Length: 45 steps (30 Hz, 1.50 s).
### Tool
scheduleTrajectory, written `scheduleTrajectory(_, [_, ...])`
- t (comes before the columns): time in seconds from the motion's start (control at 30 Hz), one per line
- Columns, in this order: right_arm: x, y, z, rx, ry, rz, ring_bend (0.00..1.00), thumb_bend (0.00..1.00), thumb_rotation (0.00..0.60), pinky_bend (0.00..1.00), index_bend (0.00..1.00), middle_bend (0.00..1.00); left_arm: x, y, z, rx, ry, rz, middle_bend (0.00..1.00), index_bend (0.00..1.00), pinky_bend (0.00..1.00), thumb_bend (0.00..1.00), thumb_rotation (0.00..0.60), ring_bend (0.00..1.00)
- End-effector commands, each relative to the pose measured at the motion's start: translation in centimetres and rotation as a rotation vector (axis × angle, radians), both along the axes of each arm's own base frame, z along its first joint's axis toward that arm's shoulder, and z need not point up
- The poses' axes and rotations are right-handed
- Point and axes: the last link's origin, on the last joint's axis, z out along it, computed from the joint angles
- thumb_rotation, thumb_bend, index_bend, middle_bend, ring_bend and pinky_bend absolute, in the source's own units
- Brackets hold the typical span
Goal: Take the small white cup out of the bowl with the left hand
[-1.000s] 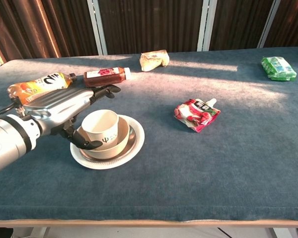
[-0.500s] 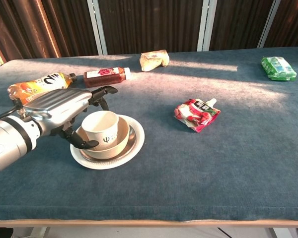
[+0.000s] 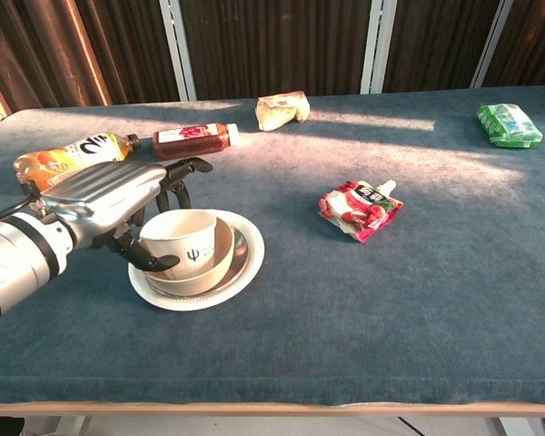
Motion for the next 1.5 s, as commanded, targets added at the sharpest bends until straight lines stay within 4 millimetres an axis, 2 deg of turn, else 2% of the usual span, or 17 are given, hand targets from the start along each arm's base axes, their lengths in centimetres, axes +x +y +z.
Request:
scheduleTrajectory(0.03, [0.0, 0.0, 0.0, 0.001, 0.0, 0.0, 0.0, 0.0, 0.6, 0.14, 0.0, 0.0, 0.1, 0.0, 0.2, 0.005, -0.004, -0.006, 0.43, 0.13, 0.52, 0.26, 0.6, 0.39])
scheduleTrajectory(0.27, [0.0, 0.0, -0.1, 0.004, 0.005, -0.001, 0.0, 0.0, 0.6, 0.14, 0.0, 0.0, 1.0, -0.5, 1.8, 0.048, -0.047, -0.04, 0.43, 0.13, 0.52, 0.26, 0.6, 0.4])
scheduleTrajectory(0.5, [0.0, 0.0, -0.2, 0.007, 0.01, -0.001, 0.0, 0.0, 0.6, 0.14, 0.0, 0.0, 1.6, -0.6, 4.2, 0.13, -0.071, -0.068, 0.43, 0.13, 0.51, 0.26, 0.6, 0.4])
scheduleTrajectory(0.67, [0.0, 0.0, -0.2, 0.008, 0.011, -0.002, 0.0, 0.0, 0.6, 0.14, 0.0, 0.0, 0.3, -0.2, 6.2, 0.198, -0.038, -0.049, 0.43, 0.13, 0.51, 0.26, 0.6, 0.4])
scheduleTrajectory(0.83, [0.0, 0.0, -0.4, 0.013, 0.017, -0.002, 0.0, 0.0, 0.6, 0.14, 0.0, 0.0, -1.8, 0.3, 7.2, 0.231, -0.01, -0.008, 0.43, 0.13, 0.51, 0.26, 0.6, 0.4])
scheduleTrajectory(1.03, [0.0, -0.1, -0.7, 0.023, 0.028, -0.005, 0.0, 0.0, 0.6, 0.14, 0.0, 0.0, -4.3, 0.9, 6.6, 0.225, 0.028, 0.053, 0.43, 0.14, 0.5, 0.26, 0.6, 0.4])
scheduleTrajectory(1.23, [0.1, -0.1, -0.7, 0.024, 0.029, -0.008, 0.0, 0.0, 0.6, 0.14, 0.0, 0.0, -7.0, 2.0, 4.7, 0.233, 0.099, 0.102, 0.41, 0.14, 0.41, 0.26, 0.6, 0.37])
scheduleTrajectory(1.5, [0.0, -0.2, -0.7, 0.025, 0.028, -0.01, 0.0, 0.0, 0.6, 0.14, 0.0, 0.0, -8.7, 2.3, 3.3, 0.214, 0.111, 0.143, 0.35, 0.13, 0.38, 0.26, 0.6, 0.32])
